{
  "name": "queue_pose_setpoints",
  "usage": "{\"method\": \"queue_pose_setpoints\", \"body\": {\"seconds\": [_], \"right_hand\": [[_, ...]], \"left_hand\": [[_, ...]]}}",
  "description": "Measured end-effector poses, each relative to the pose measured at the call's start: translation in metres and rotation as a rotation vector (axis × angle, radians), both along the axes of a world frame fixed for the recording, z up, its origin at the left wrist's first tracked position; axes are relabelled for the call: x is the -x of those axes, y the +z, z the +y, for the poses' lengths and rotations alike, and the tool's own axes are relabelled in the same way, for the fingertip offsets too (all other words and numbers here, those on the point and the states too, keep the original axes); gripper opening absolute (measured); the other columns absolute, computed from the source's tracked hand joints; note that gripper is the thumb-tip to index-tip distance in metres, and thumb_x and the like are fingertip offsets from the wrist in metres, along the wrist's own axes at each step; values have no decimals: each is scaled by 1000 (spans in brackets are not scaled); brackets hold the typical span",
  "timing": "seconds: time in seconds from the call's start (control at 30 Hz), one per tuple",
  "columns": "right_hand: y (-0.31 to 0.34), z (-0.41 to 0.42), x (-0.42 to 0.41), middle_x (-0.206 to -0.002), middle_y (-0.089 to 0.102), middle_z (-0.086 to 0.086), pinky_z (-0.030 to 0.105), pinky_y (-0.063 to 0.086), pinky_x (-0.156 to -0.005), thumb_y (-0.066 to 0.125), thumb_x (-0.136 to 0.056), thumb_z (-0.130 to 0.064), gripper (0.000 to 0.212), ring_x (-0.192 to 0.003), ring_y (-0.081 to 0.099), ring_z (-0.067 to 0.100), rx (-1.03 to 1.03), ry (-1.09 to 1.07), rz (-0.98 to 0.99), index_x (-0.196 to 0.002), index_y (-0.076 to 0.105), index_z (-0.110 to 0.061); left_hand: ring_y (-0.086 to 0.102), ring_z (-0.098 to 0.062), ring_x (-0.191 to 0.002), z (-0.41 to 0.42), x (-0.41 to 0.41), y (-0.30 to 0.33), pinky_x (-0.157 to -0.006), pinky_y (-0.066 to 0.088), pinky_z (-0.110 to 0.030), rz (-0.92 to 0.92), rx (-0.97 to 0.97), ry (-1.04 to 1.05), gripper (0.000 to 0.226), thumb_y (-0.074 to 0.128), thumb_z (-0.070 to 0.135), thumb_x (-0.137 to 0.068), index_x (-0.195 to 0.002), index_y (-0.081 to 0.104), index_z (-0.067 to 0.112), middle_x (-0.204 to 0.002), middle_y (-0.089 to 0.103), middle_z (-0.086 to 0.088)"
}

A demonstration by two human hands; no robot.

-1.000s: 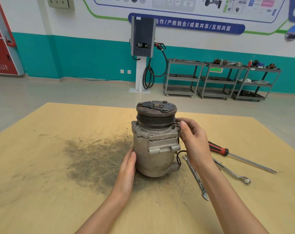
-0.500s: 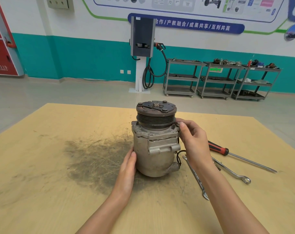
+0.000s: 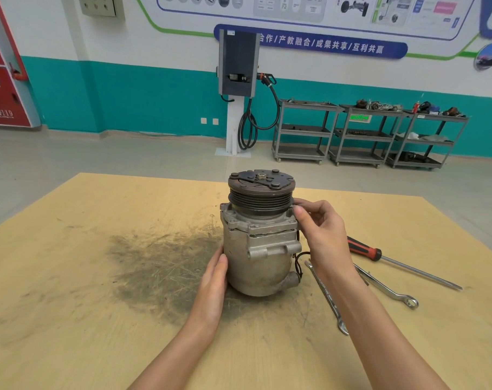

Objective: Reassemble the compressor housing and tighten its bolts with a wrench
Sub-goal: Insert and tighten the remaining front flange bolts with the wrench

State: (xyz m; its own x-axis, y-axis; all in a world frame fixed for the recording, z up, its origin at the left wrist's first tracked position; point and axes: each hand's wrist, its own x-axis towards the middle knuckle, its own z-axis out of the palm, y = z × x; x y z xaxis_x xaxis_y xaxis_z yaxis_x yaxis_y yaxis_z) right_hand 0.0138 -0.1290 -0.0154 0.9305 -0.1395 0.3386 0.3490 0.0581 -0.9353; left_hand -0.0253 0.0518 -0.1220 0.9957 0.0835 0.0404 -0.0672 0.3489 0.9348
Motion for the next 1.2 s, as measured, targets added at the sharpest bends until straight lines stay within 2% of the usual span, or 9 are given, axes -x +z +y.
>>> {"method": "queue_pose_setpoints", "body": {"seconds": [0.23,0.4,0.5,0.6,0.67,0.77,0.87,1.0,1.2], "right_hand": [[-2,-3,2,-107,72,4,36,51,-93,50,-100,-15,19,-106,65,21,27,47,2,-108,67,-13],[0,0,0,-105,71,0,31,55,-88,62,-93,-10,5,-100,67,16,-9,10,0,-96,60,-8],[-1,0,0,-100,72,-2,26,55,-84,58,-95,-12,8,-97,66,16,4,15,-5,-101,63,-11],[-1,-2,2,-103,73,1,30,54,-88,51,-99,-14,18,-101,66,18,46,39,1,-106,68,-14],[1,-3,2,-104,73,4,33,53,-89,54,-98,-13,16,-102,66,21,44,37,-1,-104,68,-11],[3,-1,0,-100,73,-4,22,53,-81,61,-93,-10,4,-98,66,13,35,12,-16,-96,63,-9],[1,-1,0,-96,72,-7,15,51,-76,60,-94,-10,4,-91,66,4,21,24,-20,-98,62,-10],[-2,-4,2,-105,72,0,21,52,-83,51,-99,-13,18,-100,65,11,54,53,-8,-107,67,-14],[2,-3,-1,-105,71,0,27,53,-86,62,-92,-8,3,-100,66,14,-22,55,17,-94,60,-10]], "left_hand": [[40,-6,-143,0,1,0,-124,27,-43,-16,1,5,91,57,74,-75,-152,43,28,-152,48,13],[40,-6,-144,1,1,0,-124,27,-44,-23,-6,7,90,57,75,-76,-152,43,29,-153,47,13],[40,-7,-143,1,1,0,-124,27,-44,-23,-1,11,90,57,74,-76,-152,43,27,-153,48,12],[41,-7,-143,1,1,1,-123,28,-43,-23,2,7,90,57,73,-75,-152,43,27,-153,48,12],[41,-6,-142,0,1,1,-123,28,-42,-23,2,2,91,57,73,-75,-152,43,27,-152,49,12],[41,-7,-143,0,1,1,-124,28,-43,-24,15,2,91,57,71,-75,-152,43,25,-153,49,11],[41,-7,-143,0,1,1,-124,27,-43,-25,8,3,91,57,72,-75,-152,43,26,-152,49,11],[40,-6,-143,1,1,0,-124,26,-43,-27,-3,6,91,56,74,-75,-152,43,27,-152,48,12],[43,-6,-142,0,2,2,-123,28,-42,-32,13,6,88,58,69,-76,-151,45,24,-150,52,12]]}}
